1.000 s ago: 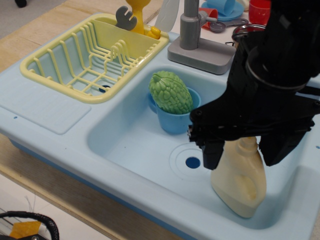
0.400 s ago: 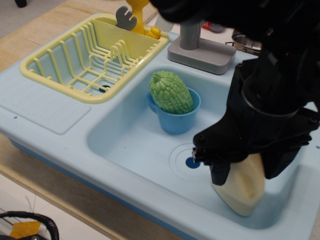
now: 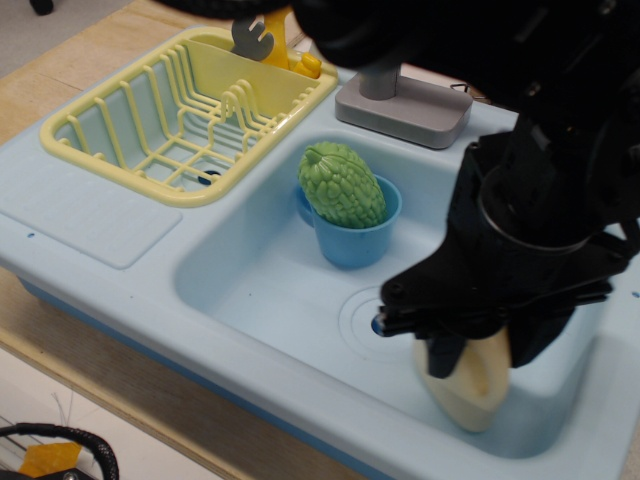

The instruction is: Put detergent from sink into drying rack

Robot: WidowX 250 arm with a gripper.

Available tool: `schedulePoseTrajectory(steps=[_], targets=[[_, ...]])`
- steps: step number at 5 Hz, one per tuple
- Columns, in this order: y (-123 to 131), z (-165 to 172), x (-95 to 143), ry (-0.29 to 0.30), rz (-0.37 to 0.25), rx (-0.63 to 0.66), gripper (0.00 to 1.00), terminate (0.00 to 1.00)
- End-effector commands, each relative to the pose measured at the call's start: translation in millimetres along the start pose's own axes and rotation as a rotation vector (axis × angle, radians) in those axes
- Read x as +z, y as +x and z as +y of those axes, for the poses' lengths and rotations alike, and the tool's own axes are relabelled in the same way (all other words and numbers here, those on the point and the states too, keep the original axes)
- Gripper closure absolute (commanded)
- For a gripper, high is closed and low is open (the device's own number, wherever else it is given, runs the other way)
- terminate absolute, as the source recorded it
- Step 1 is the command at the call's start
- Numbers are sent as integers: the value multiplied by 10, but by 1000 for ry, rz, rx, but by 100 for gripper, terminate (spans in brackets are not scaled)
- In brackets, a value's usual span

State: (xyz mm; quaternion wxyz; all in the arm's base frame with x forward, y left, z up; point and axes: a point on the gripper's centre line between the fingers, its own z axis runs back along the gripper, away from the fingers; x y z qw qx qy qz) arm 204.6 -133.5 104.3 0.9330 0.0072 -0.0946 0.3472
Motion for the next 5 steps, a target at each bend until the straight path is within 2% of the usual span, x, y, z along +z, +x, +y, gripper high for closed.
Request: schedulePoseTrajectory(steps=[1,2,3,4,5], targets=[[155,4,371,-24,-122,-22,100,0],[458,153,705,44,-223,-49,100,0],[869,339,813,89,-214,-118,100,0],[1226,603,835,90,-231,-153,100,0],[1514,916,877,122,-217,-148,100,0]])
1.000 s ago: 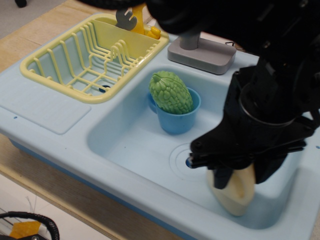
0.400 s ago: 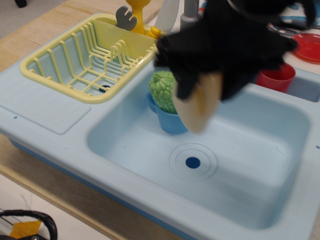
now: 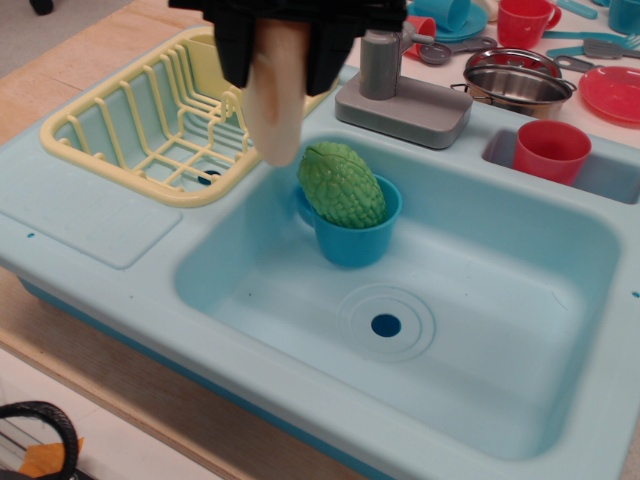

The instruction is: Put detergent from sink into drying rack

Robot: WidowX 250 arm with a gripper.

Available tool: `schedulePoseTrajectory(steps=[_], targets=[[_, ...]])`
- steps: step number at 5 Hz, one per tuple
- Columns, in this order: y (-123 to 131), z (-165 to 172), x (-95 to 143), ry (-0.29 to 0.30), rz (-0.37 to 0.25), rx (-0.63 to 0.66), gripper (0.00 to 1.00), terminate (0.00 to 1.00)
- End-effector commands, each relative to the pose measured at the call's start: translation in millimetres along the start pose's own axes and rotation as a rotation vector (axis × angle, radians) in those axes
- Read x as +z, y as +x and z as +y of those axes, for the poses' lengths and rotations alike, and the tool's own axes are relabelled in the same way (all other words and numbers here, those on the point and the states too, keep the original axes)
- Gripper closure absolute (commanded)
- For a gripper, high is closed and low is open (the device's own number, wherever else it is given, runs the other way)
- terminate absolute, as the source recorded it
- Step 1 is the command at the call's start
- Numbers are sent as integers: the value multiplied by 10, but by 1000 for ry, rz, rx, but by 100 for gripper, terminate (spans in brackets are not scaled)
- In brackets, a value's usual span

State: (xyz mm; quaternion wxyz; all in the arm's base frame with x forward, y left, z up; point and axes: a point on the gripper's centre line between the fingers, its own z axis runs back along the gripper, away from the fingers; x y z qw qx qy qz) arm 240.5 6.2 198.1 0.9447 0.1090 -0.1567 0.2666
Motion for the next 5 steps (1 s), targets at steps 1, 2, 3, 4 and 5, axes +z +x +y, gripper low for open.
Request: schedulePoseTrajectory(steps=[1,2,3,4,5], targets=[[295,453,-114,-17,-6,27,100,0],[406,608,-310,-64,7,-26,100,0],[406,608,-310,-64,7,-26,0,0],[406,608,-310,-64,7,-26,0,0],[406,608,-310,-64,7,-26,0,100]])
